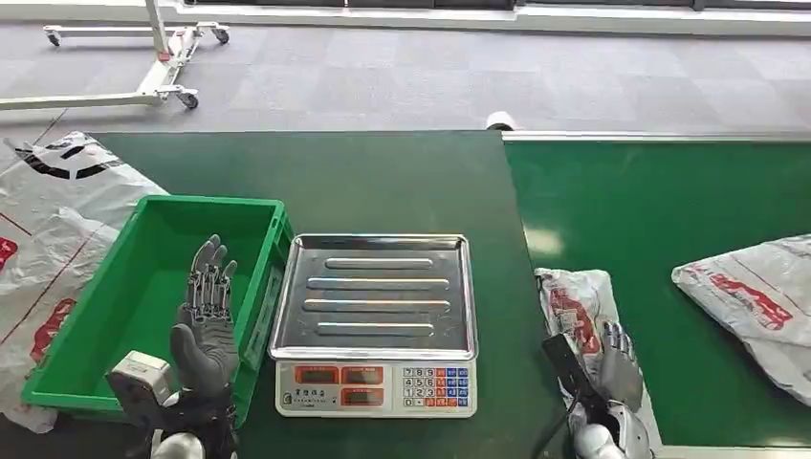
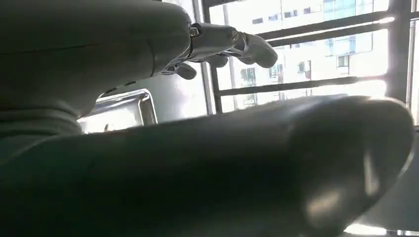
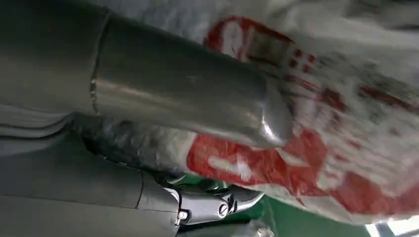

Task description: Moved the parcel from conveyor to table for the left to box.

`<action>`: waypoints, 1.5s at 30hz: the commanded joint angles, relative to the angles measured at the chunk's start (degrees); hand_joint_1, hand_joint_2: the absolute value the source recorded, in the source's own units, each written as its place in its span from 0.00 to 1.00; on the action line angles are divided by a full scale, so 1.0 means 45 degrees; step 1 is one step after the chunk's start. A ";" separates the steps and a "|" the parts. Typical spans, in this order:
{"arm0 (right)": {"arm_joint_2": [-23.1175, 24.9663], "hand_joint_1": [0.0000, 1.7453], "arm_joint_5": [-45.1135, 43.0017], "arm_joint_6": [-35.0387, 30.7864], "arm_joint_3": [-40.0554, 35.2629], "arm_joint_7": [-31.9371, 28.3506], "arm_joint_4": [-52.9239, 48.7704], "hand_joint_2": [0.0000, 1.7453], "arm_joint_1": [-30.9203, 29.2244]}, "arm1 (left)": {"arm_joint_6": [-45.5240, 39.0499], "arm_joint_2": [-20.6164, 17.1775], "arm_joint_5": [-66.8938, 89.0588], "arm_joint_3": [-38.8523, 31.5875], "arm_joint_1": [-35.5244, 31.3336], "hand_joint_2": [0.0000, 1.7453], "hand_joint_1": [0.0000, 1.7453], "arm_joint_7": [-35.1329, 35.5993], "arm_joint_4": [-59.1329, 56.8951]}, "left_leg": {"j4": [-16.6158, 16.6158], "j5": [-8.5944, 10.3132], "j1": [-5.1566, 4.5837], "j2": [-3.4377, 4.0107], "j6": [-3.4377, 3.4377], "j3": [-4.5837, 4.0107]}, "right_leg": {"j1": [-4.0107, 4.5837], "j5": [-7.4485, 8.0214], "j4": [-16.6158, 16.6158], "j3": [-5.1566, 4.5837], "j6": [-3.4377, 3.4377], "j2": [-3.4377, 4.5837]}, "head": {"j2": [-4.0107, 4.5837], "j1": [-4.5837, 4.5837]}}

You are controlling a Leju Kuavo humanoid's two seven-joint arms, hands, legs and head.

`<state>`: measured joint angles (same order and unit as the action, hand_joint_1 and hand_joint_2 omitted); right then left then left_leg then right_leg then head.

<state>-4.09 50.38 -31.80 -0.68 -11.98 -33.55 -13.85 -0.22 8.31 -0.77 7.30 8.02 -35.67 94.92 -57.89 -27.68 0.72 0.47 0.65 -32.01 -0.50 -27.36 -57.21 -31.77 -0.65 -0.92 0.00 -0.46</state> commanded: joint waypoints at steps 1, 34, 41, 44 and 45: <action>0.0267 0.00 0.0435 0.0624 0.0680 0.0354 0.2461 0.00 -0.0271 | 0.0100 -0.0285 0.0046 -0.0019 -0.0498 0.00 0.00 0.0055 -0.0797 | 0.0025 0.0015 -0.0002 -0.0013 -0.0004 0.0017 | -0.0001 0.0012 0.0023 0.0018 0.0006 0.0009 | 0.0000 0.0000; -0.0183 1.00 0.1900 0.0220 0.0718 -0.0725 -0.5349 1.00 0.0734 | 0.0558 -0.0385 -0.0115 0.0195 -0.0518 0.00 0.00 -0.0156 -0.0151 | 0.0013 0.0026 -0.0016 0.0018 -0.0029 0.0020 | -0.0018 0.0037 0.0023 0.0017 -0.0010 0.0032 | 0.0000 0.0000; -0.0528 1.00 0.2110 0.0468 0.0046 0.0011 -1.2408 1.00 0.0881 | 0.0678 -0.0312 -0.0214 -0.0003 -0.0412 0.00 0.00 -0.0367 0.0173 | -0.0027 0.0014 -0.0049 0.0067 -0.0032 -0.0047 | -0.0054 0.0037 -0.0046 -0.0074 -0.0018 0.0085 | 0.0000 0.0000; -0.0549 1.00 0.1918 -0.0135 -0.0258 -0.0464 -1.2745 1.00 0.0899 | 0.0700 -0.0248 -0.0214 -0.0091 -0.0441 0.00 0.00 -0.0367 0.0104 | -0.0019 0.0020 -0.0057 0.0071 -0.0028 -0.0060 | -0.0061 0.0040 -0.0053 -0.0093 -0.0009 0.0098 | 0.0000 -0.0005; -0.0476 1.00 0.2123 -0.0310 -0.0573 -0.0589 -1.2968 1.00 0.0829 | 0.0707 -0.0239 -0.0219 -0.0131 -0.0495 0.00 0.00 -0.0369 -0.0038 | -0.0001 0.0018 -0.0052 0.0047 -0.0027 -0.0030 | -0.0054 0.0036 -0.0030 -0.0054 -0.0015 0.0066 | 0.0000 -0.0005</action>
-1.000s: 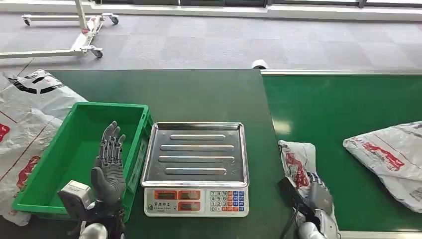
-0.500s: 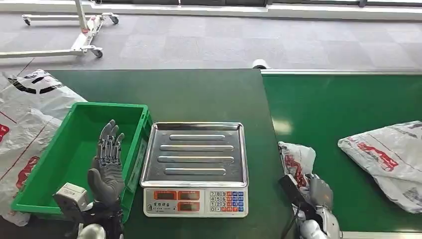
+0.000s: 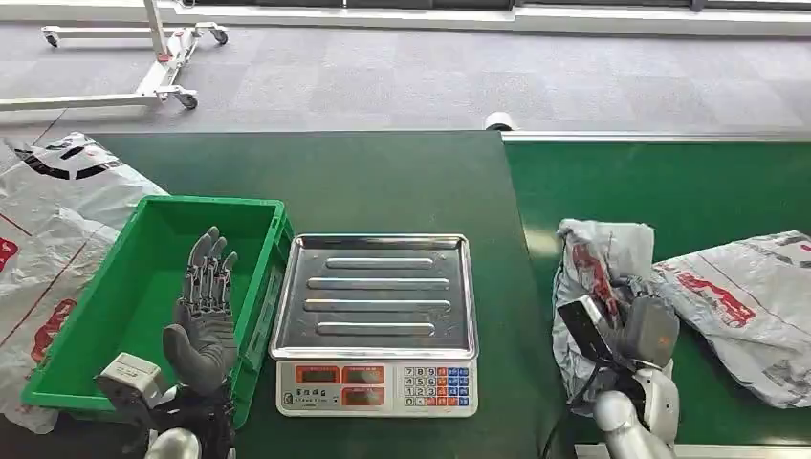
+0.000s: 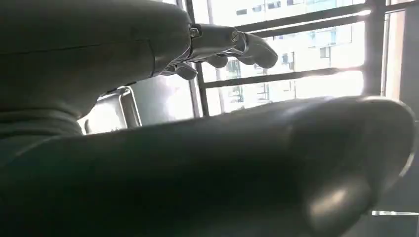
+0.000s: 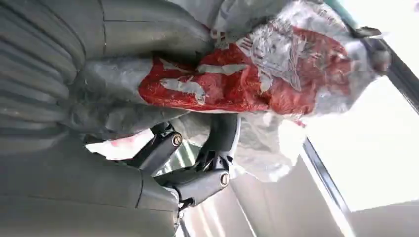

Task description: Moved the parcel from conveyor to table for the left to box.

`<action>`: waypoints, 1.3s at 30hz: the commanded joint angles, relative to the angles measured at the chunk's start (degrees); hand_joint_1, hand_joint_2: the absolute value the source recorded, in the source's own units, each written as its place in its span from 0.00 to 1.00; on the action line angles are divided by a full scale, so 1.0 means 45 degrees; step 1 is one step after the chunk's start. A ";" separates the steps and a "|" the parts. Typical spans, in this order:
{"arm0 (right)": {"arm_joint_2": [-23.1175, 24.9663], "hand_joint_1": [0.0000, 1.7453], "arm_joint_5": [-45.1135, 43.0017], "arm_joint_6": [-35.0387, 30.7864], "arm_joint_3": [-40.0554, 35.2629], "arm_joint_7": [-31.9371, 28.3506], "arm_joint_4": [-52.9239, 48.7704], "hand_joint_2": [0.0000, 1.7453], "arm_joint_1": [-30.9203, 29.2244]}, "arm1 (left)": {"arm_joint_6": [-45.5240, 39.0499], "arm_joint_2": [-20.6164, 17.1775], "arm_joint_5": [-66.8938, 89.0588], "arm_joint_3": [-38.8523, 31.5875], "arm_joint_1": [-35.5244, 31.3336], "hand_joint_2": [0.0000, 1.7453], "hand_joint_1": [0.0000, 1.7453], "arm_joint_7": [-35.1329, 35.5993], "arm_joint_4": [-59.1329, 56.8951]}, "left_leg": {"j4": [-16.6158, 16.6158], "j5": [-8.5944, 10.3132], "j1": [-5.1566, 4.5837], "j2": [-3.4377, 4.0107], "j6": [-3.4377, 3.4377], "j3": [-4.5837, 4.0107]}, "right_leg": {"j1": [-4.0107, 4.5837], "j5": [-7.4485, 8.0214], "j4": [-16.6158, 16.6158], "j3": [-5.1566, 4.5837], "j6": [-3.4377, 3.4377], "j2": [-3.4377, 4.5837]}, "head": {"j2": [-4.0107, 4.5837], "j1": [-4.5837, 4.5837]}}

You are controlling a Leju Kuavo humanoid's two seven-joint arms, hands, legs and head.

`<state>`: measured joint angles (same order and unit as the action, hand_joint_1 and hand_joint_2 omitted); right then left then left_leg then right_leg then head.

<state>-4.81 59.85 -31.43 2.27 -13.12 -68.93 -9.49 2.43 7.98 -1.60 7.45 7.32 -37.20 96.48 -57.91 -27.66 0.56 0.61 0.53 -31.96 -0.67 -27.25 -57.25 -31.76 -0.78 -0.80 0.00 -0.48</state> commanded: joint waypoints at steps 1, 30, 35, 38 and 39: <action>-0.0279 1.00 -0.0048 -0.0239 -0.1598 -0.0370 -0.5311 1.00 -0.0195 | 0.0142 -0.0175 -0.0079 -0.0190 -0.0346 0.00 0.00 -0.0067 -0.0470 | 0.0004 0.0009 -0.0008 -0.0001 0.0000 -0.0018 | -0.0005 0.0005 -0.0007 -0.0028 0.0009 0.0016 | 0.0000 0.0005; -0.0327 1.00 -0.2056 0.1830 -0.4821 -0.0802 -0.4189 1.00 -0.1843 | 0.0396 -0.0362 -0.0329 0.0101 -0.0728 0.00 0.00 -0.0204 -0.1076 | 0.0019 0.0053 -0.0007 -0.0001 0.0002 -0.0032 | -0.0004 0.0019 -0.0011 -0.0042 0.0014 0.0013 | 0.0000 0.0005; 0.1295 1.00 -0.4587 0.4198 -0.7828 -0.1825 0.0272 1.00 -0.3987 | -0.0249 -0.0104 0.0413 0.0813 -0.1910 0.00 0.00 -0.0045 -0.3280 | 0.0029 0.0052 0.0001 0.0060 0.0011 -0.0003 | 0.0006 0.0042 -0.0011 -0.0030 0.0029 0.0071 | 0.0000 0.0005; 0.1374 1.00 -0.5492 0.4899 -0.8272 -0.1891 0.0872 1.00 -0.4494 | -0.0224 -0.0085 0.0419 0.0807 -0.1947 0.00 0.00 -0.0034 -0.3221 | 0.0031 0.0074 -0.0009 0.0034 0.0022 -0.0018 | -0.0002 0.0045 -0.0023 -0.0053 0.0038 0.0052 | 0.0000 0.0000; 0.1353 1.00 -0.5666 0.5004 -0.8341 -0.1910 0.0966 1.00 -0.4541 | -0.0224 -0.0083 0.0419 0.0804 -0.1944 0.00 0.00 -0.0034 -0.3204 | 0.0044 0.0092 -0.0011 0.0047 0.0030 -0.0023 | -0.0003 0.0060 -0.0018 -0.0067 0.0043 0.0070 | 0.0000 0.0005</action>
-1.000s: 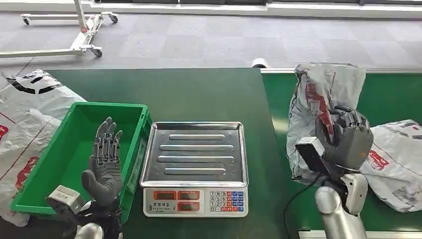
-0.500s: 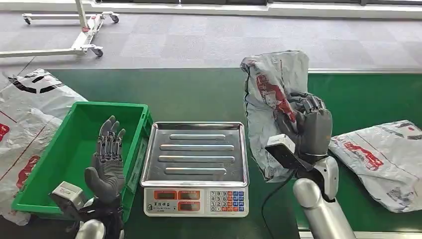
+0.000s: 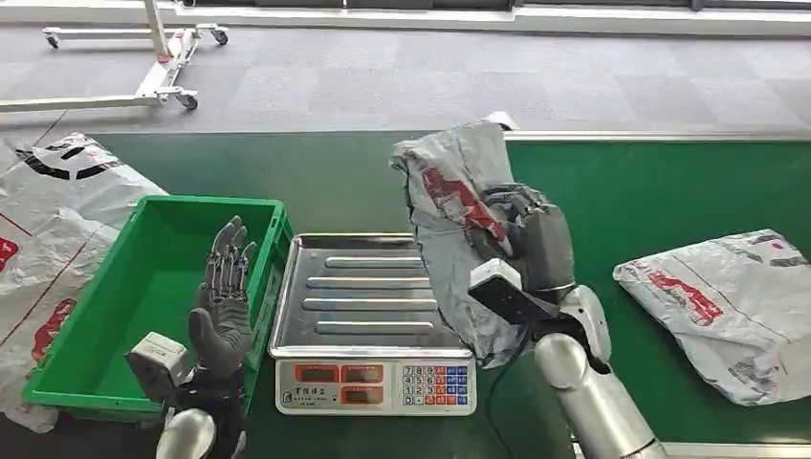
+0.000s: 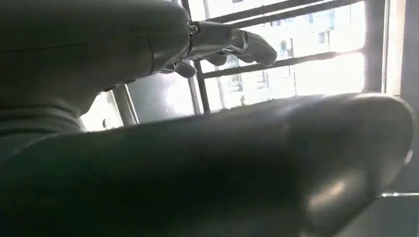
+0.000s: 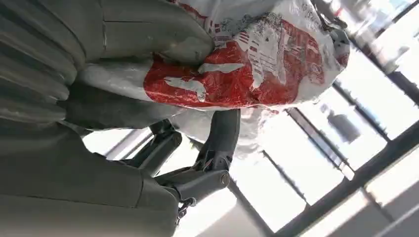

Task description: Moved the parcel from conveyor to table for the left to box.

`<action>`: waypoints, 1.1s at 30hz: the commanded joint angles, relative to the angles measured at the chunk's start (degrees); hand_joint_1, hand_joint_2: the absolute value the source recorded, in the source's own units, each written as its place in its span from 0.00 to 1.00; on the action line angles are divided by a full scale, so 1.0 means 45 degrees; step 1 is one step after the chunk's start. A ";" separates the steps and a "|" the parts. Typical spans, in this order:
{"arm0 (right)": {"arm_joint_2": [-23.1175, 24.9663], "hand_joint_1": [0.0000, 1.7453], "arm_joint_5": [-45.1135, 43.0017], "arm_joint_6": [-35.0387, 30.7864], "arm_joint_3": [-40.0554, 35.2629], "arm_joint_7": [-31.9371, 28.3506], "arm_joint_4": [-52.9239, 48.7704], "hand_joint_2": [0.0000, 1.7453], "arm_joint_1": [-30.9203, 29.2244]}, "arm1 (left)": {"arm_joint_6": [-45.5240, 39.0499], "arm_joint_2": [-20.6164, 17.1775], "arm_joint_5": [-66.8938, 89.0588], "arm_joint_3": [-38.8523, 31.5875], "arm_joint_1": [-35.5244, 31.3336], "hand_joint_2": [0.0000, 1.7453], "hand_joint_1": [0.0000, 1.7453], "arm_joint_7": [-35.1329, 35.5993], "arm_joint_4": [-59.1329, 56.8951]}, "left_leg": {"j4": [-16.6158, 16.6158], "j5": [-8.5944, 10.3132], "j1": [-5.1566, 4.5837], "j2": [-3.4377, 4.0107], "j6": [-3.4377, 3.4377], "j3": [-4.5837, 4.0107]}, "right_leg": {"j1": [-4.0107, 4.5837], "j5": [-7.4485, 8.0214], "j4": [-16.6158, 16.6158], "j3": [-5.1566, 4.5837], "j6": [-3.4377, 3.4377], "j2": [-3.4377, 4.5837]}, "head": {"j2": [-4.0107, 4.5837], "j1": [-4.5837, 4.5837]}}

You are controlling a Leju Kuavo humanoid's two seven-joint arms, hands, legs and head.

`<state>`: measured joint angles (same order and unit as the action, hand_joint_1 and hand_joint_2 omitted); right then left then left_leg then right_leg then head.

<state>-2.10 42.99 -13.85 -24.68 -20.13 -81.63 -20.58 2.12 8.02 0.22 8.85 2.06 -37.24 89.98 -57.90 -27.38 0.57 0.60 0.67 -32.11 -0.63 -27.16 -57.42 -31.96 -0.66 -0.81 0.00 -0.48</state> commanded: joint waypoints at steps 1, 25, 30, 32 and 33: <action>0.0706 1.00 -0.2054 0.1176 -0.2472 -0.0390 0.4021 1.00 -0.2127 | -0.0165 -0.0096 0.0015 0.0496 -0.0761 0.00 0.00 -0.0015 -0.1757 | 0.0040 0.0040 -0.0002 0.0031 -0.0002 -0.0007 | 0.0000 0.0047 0.0029 -0.0029 0.0017 0.0059 | 0.0000 0.0000; -0.0240 0.00 -0.8302 0.2841 -0.0385 -0.1549 0.6139 0.00 -0.3497 | -0.0913 0.0056 0.0179 0.0213 -0.0240 0.00 0.00 -0.0427 -0.1966 | 0.0005 0.0038 -0.0007 -0.0069 -0.0009 -0.0064 | -0.0010 0.0021 0.0005 -0.0054 0.0001 -0.0047 | 0.0000 0.0000; -0.1541 0.00 -0.9499 0.2507 0.1810 -0.1651 0.2878 0.00 -0.1965 | -0.2338 -0.0191 0.1669 0.0432 -0.1099 0.00 0.00 -0.0602 -0.2364 | -0.0020 0.0043 -0.0007 -0.0133 -0.0012 -0.0096 | -0.0010 0.0020 0.0002 -0.0062 -0.0003 -0.0101 | 0.0000 0.0000; -0.1683 0.00 -0.9794 0.2557 0.2856 -0.1655 0.1613 0.00 -0.0695 | -0.2738 -0.0357 0.2424 0.0686 -0.1574 0.00 0.00 -0.0569 -0.2649 | -0.0012 0.0053 -0.0005 -0.0165 -0.0011 -0.0094 | -0.0008 0.0026 0.0021 -0.0056 -0.0004 -0.0128 | 0.0000 0.0005; -0.1744 0.00 -0.9887 0.2571 0.3212 -0.1725 0.1192 0.00 -0.0146 | -0.2868 -0.0416 0.2883 0.0917 -0.1815 0.00 0.00 -0.0520 -0.2810 | -0.0016 0.0044 -0.0002 -0.0162 -0.0005 -0.0085 | -0.0006 0.0018 0.0020 -0.0046 -0.0006 -0.0135 | 0.0000 0.0000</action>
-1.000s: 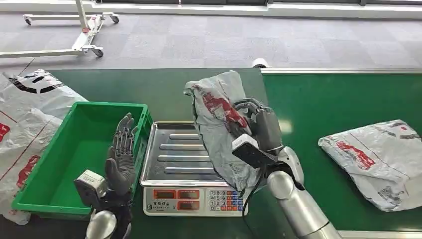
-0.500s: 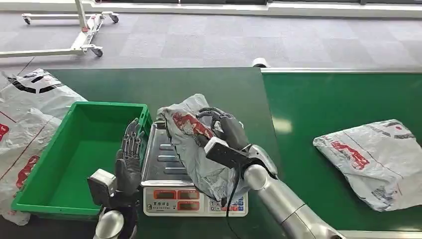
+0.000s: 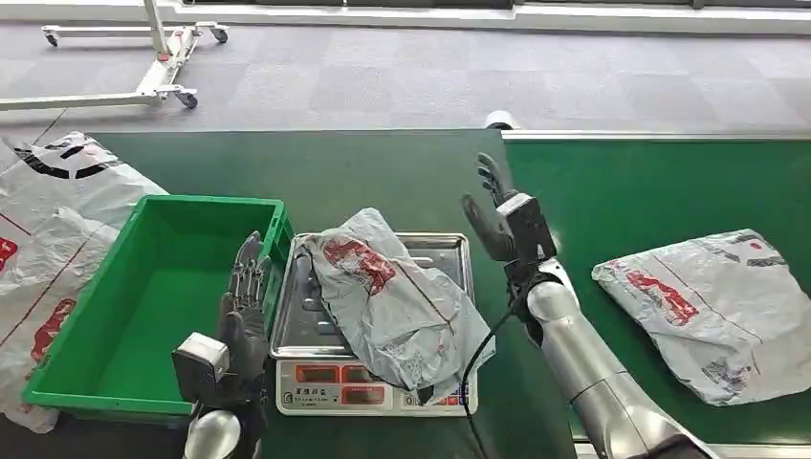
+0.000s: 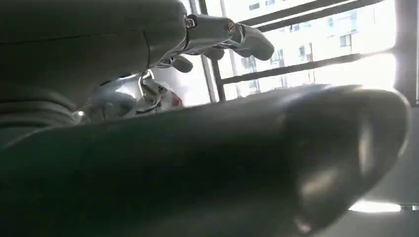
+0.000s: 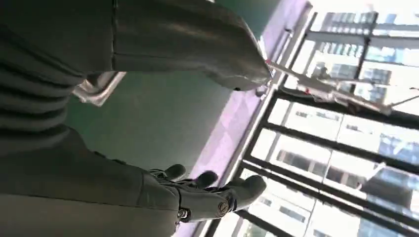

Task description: Moved the parcel from conveyor to table for the left to box.

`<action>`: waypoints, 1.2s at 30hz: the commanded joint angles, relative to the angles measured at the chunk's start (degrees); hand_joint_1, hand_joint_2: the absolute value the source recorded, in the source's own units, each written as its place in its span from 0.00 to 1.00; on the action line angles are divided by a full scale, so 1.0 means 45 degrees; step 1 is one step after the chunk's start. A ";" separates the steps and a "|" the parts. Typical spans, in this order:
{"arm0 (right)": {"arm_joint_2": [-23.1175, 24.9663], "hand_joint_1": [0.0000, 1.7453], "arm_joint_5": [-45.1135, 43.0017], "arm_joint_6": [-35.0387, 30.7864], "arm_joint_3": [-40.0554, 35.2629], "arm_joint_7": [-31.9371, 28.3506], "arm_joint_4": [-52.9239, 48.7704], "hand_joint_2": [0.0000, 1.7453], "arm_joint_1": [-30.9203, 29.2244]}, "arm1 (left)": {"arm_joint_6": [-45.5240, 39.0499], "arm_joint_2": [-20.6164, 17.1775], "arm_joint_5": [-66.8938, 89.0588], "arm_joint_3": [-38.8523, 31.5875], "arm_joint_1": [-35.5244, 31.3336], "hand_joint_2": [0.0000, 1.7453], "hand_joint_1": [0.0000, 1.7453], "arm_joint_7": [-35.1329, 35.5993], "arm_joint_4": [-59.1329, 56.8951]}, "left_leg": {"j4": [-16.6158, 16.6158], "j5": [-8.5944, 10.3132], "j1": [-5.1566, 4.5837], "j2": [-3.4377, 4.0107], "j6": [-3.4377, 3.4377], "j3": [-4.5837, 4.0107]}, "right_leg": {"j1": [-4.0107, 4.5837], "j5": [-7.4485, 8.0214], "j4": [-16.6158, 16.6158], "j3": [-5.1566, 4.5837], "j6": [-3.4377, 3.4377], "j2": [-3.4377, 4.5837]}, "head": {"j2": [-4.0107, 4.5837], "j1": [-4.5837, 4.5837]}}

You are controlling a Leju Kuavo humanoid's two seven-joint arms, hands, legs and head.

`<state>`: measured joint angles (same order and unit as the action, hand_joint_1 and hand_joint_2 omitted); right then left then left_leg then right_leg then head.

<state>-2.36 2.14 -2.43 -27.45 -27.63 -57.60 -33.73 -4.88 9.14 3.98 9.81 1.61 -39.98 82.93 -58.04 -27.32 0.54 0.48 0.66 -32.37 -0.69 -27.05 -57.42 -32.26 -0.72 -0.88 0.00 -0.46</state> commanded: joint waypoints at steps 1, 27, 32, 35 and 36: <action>-0.1675 0.00 -0.0797 0.0167 0.4042 -0.0133 -0.4407 0.00 0.3095 | -0.1331 -0.0623 0.2081 0.0720 -0.1841 0.00 0.00 0.0116 -0.1354 | 0.0036 0.0049 0.0006 -0.0185 -0.0006 -0.0023 | 0.0008 -0.0004 0.0047 0.0041 0.0010 -0.0164 | 0.0000 0.0000; 0.0387 0.00 -0.0892 0.1579 0.6043 -0.0453 -0.1309 0.00 0.4425 | -0.4221 -0.0711 1.2381 0.5204 -0.7555 1.00 1.00 0.3419 -1.3966 | 0.0058 0.0061 0.0007 0.0037 -0.0011 0.0012 | 0.0008 0.0076 0.0045 0.0011 0.0019 0.0054 | 0.0000 0.0000; 0.0629 0.00 -0.0854 0.1446 0.6332 -0.0127 -0.1830 0.00 0.4608 | -0.4422 -0.0842 1.2173 0.4756 -0.7339 1.00 1.00 0.3321 -1.3230 | 0.0048 0.0058 -0.0010 0.0032 -0.0013 0.0013 | -0.0011 0.0063 -0.0002 0.0019 0.0011 0.0041 | 0.0000 0.0000; 0.0660 0.00 -0.0808 0.1584 0.6489 0.0050 -0.2137 0.00 0.4798 | -0.4471 -0.0957 1.2390 0.4707 -0.7187 1.00 1.00 0.3515 -1.2642 | 0.0061 0.0082 0.0000 0.0025 -0.0015 -0.0037 | 0.0000 0.0082 0.0005 0.0018 0.0017 0.0040 | 0.0000 0.0000; 0.0681 0.00 -0.0742 0.1633 0.6500 0.0081 -0.2155 0.00 0.4807 | -0.4502 -0.0998 1.2337 0.4577 -0.7111 1.00 1.00 0.3457 -1.2426 | 0.0049 0.0071 -0.0004 0.0017 -0.0017 -0.0030 | -0.0004 0.0062 -0.0007 0.0037 0.0013 0.0024 | 0.0000 -0.0005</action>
<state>-1.92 -1.84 4.37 -1.44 -28.52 -69.13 -11.88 -24.79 7.89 58.60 28.79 -32.06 -25.07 27.23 -57.89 -27.05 0.53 0.45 0.61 -32.41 -0.68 -26.88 -57.48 -31.94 -0.70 -0.95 0.00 -0.48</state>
